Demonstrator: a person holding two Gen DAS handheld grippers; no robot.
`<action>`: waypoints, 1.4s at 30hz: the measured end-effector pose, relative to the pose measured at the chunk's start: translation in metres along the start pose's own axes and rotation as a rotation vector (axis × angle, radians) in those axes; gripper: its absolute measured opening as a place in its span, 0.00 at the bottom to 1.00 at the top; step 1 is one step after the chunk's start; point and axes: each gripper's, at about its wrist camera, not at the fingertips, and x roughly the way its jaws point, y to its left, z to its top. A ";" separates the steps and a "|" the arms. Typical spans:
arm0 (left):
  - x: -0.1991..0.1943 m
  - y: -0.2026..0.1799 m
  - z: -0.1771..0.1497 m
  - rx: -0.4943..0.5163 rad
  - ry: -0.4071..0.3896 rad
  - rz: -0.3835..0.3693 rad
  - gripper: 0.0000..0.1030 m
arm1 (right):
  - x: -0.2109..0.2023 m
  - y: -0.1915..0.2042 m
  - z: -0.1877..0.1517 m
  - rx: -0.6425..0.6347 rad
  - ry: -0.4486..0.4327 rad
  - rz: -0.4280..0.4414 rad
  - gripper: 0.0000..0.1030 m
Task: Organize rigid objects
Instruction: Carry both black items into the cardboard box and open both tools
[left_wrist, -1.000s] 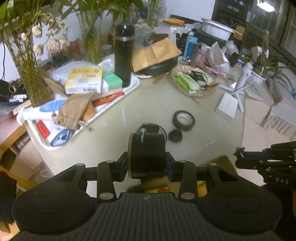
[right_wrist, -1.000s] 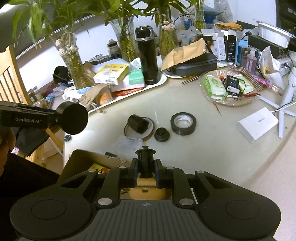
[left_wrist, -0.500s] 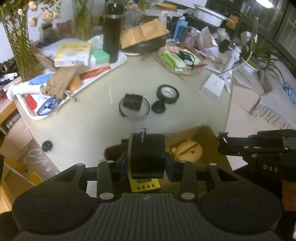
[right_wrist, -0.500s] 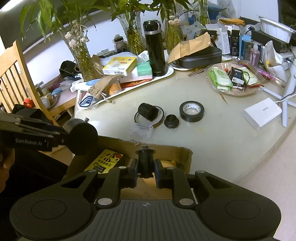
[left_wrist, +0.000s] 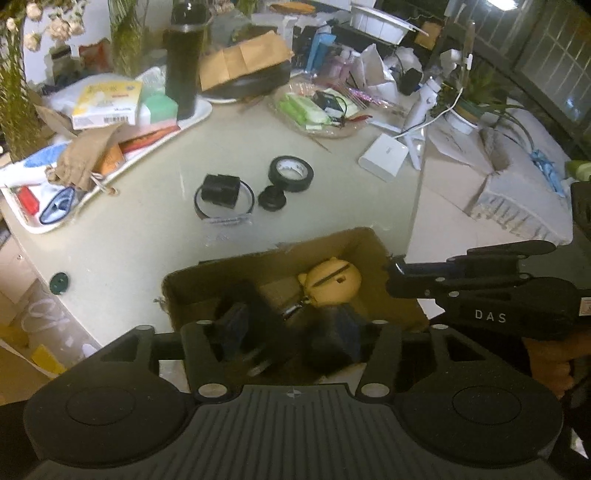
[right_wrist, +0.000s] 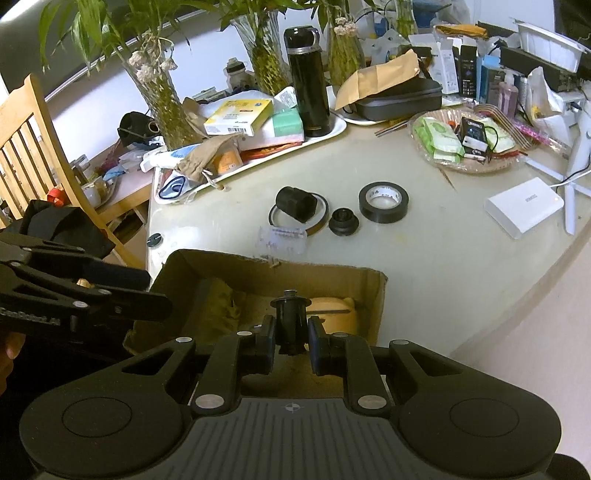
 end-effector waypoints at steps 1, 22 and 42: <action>-0.001 0.000 -0.001 0.000 -0.003 0.005 0.52 | 0.000 0.000 -0.001 0.000 0.002 -0.001 0.20; -0.012 0.024 -0.030 -0.036 -0.033 0.089 0.52 | 0.000 -0.010 -0.006 0.031 0.021 -0.042 0.20; -0.008 0.035 -0.032 -0.034 -0.038 0.113 0.52 | 0.016 0.004 -0.009 -0.061 0.083 -0.126 1.00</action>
